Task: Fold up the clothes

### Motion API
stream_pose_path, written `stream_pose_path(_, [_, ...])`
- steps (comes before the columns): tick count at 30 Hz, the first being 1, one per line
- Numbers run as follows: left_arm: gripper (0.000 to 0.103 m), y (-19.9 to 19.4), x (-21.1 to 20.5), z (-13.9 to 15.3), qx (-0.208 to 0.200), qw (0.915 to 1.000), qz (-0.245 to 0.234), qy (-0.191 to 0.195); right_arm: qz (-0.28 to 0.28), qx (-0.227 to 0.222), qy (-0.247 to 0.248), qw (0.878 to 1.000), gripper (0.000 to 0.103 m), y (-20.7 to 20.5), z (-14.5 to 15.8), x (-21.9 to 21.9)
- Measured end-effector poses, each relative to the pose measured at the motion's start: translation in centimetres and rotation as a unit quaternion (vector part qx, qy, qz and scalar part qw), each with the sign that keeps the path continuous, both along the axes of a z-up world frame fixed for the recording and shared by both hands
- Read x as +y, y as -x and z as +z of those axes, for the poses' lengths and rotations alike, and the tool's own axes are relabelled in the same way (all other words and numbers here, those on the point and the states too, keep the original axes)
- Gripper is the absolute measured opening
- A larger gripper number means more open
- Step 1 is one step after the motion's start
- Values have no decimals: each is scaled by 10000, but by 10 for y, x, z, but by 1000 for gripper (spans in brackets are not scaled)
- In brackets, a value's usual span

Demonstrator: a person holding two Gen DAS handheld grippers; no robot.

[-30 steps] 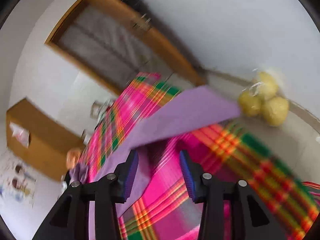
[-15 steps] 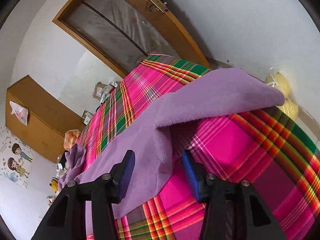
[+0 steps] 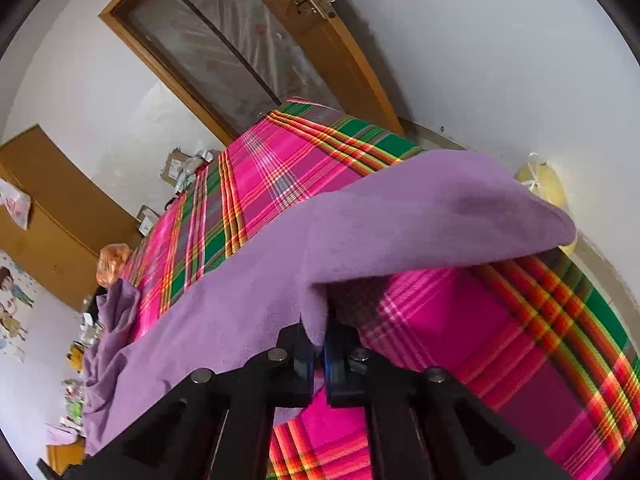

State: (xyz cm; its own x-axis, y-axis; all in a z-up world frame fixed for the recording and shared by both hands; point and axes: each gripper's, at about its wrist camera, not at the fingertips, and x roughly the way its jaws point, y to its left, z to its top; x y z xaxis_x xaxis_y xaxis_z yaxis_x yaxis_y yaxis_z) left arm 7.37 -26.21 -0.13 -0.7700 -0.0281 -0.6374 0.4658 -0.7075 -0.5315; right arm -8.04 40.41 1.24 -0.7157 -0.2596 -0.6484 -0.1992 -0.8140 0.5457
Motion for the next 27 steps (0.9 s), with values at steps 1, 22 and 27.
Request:
stream_pose_path(1, [9,0,-3,-1,-3,10000,5,-29,16,37,69,10000,3,-2,1,3])
stream_pose_path(22, [5,-42,-11,10,145,9995,-244,-122,197,-58,448,9988,3,-90,32,47])
stream_pose_path(27, [5,-51,-8,9,124,9996,-247,-93,56,-136,534,9985,3,-107,22,55])
